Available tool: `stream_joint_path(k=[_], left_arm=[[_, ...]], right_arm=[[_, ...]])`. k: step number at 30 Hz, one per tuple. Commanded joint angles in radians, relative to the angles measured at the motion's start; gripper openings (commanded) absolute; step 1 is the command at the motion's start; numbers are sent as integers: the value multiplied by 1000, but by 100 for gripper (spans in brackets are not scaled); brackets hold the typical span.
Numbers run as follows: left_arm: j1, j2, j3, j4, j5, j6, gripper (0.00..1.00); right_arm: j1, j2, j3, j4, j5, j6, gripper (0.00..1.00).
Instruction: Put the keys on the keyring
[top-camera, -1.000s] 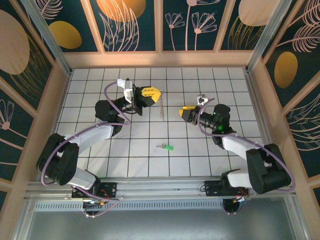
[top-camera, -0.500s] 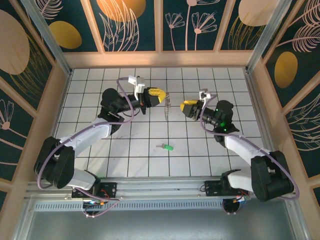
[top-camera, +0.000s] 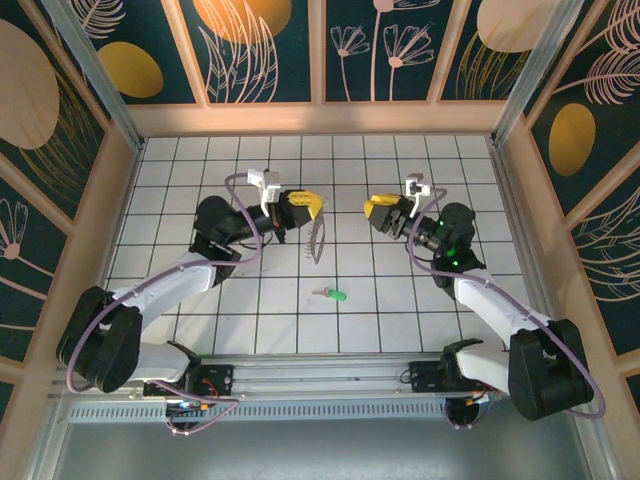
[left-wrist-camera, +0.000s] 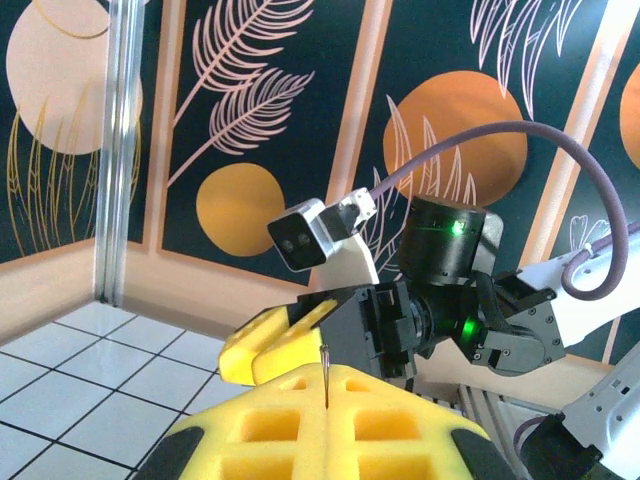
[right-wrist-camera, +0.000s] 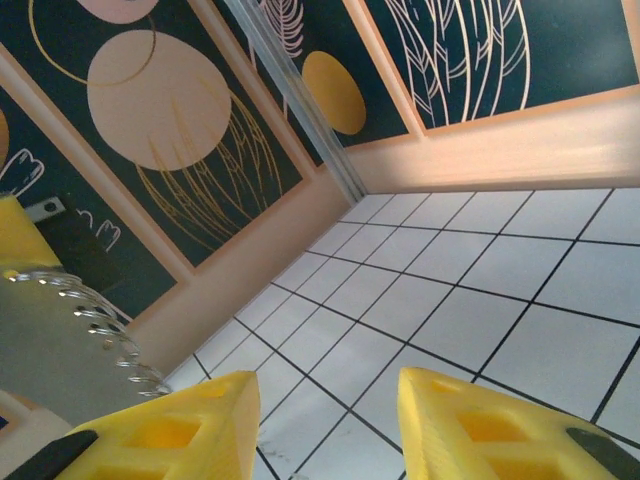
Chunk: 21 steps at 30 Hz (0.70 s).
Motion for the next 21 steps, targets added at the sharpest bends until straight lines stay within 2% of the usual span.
stream_joint_path(k=[1,8,15,21], left_arm=[[-3,5,17,38,13,7,0],[-3,48,168,-348,125,172,0],[-3,123,354,-749,167,371,0],[-3,151,435,-931,178,467,0]], right_arm=[[6,-16,35,60,-50,24,42],[7,-7,129,-84,-208,-133,43],[-1,4,191,-209,-343,-253,43],[-3,50,216,-228,-437,-273,43]])
